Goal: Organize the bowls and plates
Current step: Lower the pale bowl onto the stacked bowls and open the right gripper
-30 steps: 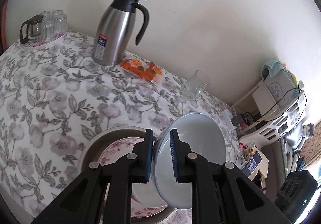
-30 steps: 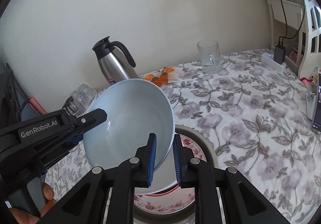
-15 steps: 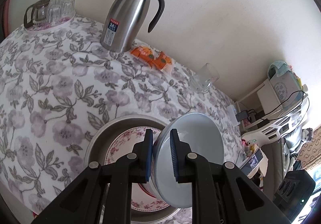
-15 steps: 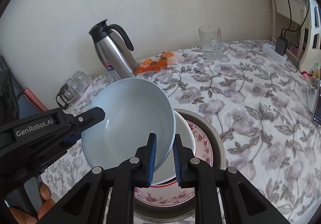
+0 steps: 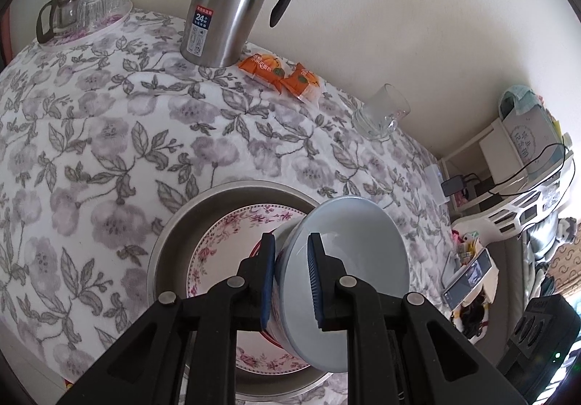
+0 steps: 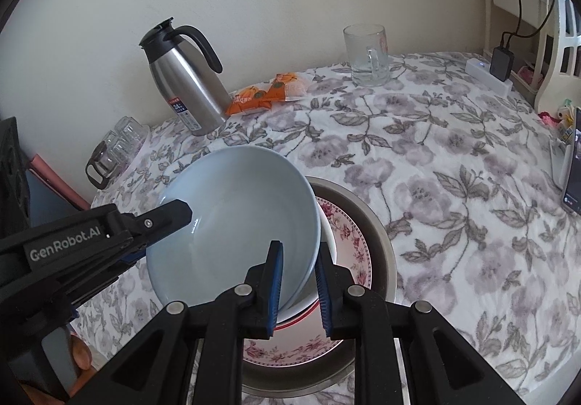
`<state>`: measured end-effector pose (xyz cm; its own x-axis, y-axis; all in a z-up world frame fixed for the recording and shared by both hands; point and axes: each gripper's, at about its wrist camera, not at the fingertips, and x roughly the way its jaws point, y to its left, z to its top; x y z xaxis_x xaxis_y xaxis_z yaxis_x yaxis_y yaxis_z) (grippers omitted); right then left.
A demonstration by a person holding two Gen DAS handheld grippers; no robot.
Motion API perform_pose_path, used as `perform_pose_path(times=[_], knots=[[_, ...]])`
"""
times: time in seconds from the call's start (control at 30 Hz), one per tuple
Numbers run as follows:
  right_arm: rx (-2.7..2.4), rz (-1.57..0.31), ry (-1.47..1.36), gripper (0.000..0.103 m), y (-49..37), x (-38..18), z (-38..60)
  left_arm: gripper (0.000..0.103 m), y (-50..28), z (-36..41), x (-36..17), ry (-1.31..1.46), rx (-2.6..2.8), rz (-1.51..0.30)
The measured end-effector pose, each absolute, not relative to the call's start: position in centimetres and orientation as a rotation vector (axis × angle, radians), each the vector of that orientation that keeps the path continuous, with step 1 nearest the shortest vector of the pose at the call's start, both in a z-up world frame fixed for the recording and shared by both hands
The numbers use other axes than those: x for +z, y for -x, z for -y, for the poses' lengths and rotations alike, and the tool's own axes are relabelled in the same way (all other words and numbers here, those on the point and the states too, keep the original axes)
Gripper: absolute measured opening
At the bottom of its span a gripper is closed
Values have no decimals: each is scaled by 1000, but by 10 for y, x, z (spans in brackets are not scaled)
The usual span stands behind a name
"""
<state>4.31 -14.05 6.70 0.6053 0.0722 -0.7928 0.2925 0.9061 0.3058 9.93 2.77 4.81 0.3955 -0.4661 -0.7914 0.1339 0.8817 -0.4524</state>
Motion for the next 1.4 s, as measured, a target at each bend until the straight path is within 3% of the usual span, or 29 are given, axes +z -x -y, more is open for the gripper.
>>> perform_pose_path(times=[1.03, 1.2, 1.4], knots=[[-132, -844, -489, 26, -36, 80, 155, 17, -100, -30, 47, 376, -390, -1134], [-115, -883, -540, 18, -39, 65, 159, 17, -98, -29, 51, 369, -385, -1118], [-116, -895, -547, 18, -38, 65, 159, 19, -97, -30, 54, 368, -385, -1111]])
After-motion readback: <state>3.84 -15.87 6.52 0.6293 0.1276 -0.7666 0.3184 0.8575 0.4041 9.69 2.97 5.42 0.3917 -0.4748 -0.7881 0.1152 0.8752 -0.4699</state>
